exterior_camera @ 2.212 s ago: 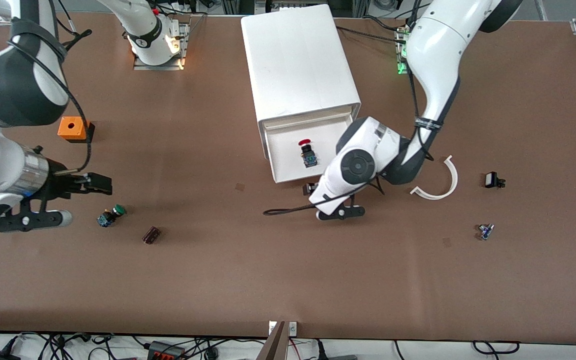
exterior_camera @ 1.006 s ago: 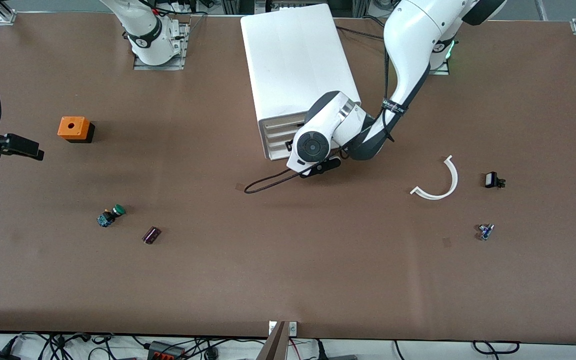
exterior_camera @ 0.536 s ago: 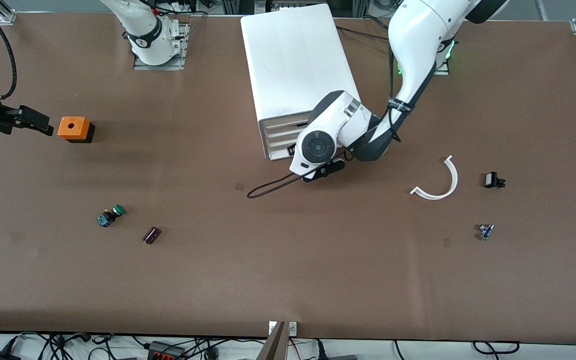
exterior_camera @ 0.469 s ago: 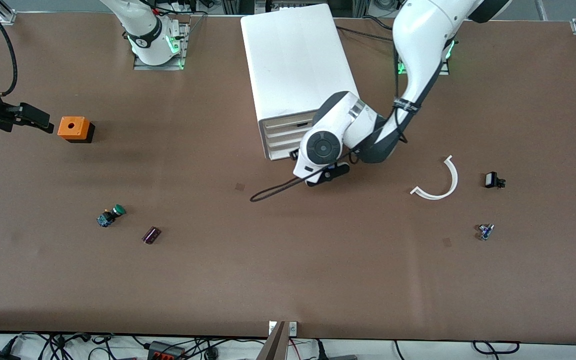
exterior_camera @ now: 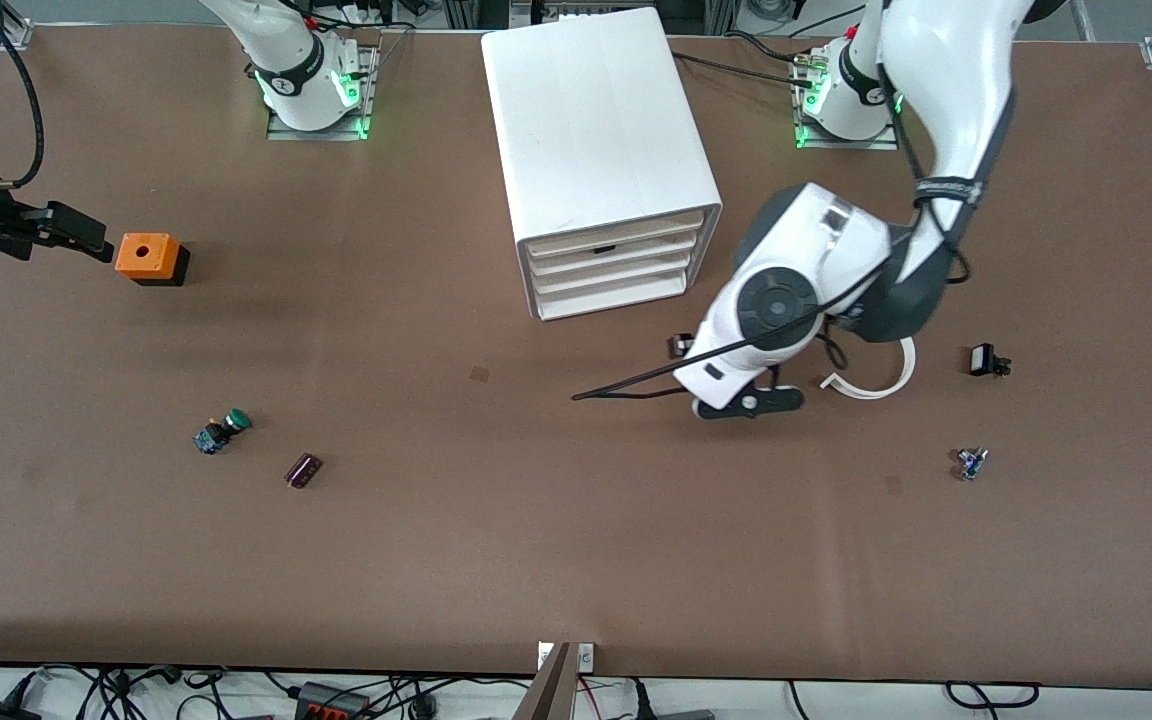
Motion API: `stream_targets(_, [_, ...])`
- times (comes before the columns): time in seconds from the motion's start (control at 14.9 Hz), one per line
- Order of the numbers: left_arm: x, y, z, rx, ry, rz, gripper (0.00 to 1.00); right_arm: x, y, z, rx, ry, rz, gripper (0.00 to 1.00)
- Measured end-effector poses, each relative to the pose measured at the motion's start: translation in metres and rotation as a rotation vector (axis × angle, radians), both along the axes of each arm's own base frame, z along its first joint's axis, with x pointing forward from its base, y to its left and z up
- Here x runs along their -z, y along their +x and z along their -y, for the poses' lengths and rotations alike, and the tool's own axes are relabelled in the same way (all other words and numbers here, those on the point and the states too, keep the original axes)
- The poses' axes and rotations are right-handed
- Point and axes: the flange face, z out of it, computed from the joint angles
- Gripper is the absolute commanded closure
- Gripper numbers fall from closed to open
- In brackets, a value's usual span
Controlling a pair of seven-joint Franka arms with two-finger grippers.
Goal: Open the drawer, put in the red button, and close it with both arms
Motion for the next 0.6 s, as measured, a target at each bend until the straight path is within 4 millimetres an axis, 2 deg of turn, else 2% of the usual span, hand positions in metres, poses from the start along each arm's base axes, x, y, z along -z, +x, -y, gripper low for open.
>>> stream_targets(0.2, [-0.048,0.027,-0.078,0.121,-0.044,0.042,0.0,0.0,0.001,-0.001,-0.002,0.0,0.006,0.0])
stream_targets(0.34, [-0.085,0.035,-0.132,0.175,-0.061,0.041,0.0,-0.001,0.001,-0.001,-0.003,0.0,0.009,0.0])
stream_targets(0.6, [-0.168,0.035,-0.203,0.229,-0.093,0.122,0.0,-0.002,0.002,-0.003,-0.007,-0.001,0.015,0.0])
